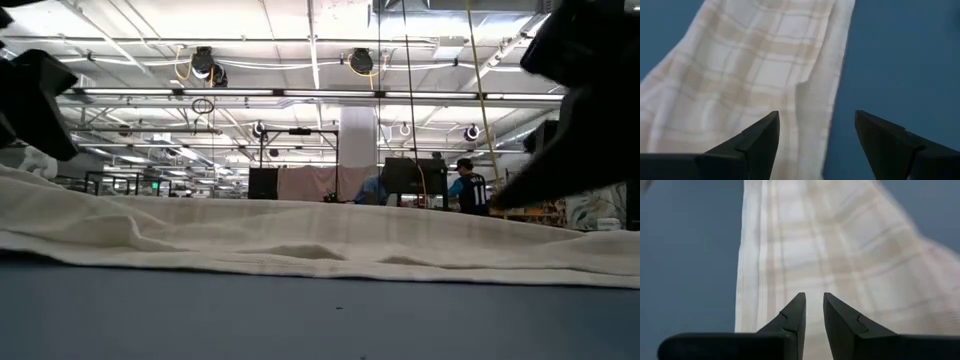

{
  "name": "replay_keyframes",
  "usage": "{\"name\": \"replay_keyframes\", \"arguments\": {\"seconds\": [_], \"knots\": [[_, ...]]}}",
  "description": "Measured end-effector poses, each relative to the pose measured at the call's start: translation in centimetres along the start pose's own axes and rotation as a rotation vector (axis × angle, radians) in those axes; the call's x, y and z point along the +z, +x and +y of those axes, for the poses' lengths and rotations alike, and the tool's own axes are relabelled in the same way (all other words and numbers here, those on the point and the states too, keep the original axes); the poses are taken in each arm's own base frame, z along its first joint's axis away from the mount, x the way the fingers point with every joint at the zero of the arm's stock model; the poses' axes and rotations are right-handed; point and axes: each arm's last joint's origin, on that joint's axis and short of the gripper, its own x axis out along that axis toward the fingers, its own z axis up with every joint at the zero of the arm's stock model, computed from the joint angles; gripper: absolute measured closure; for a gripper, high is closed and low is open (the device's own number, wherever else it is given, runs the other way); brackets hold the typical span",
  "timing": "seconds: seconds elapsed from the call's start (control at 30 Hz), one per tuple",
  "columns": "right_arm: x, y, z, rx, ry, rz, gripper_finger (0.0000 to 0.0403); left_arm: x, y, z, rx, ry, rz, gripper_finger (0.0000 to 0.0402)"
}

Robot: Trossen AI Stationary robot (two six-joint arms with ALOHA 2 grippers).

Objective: Roll towel into tight, uniform cylinder
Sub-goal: Roll the white towel

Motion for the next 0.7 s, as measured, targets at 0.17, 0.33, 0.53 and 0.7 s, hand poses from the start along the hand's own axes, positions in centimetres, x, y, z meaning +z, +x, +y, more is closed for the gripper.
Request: {"name": "replay_keyframes", "arguments": {"seconds": [0.17, 0.33, 0.53, 0.7], "knots": [[-1.1, 1.1, -1.2, -0.034, -0.065, 0.144, 0.0344, -0.7, -0.1, -0.3, 0.052, -0.006, -0.065, 0.0140], [-2.0, 0.6, -2.5, -0.161, -0.106, 0.251, 0.0344, -1.2, 0.7, -0.3, 0.097, 0.013, -0.054, 0.0140], [-2.5, -0.3, -3.2, -0.207, -0.250, 0.309, 0.0344, -1.0, 0.9, -0.3, 0.110, 0.008, -0.056, 0.0140], [-2.1, -1.7, -3.4, -0.168, -0.283, 0.373, 0.0344, -0.1, 0.5, -0.8, 0.096, 0.017, -0.076, 0.0140]]}}
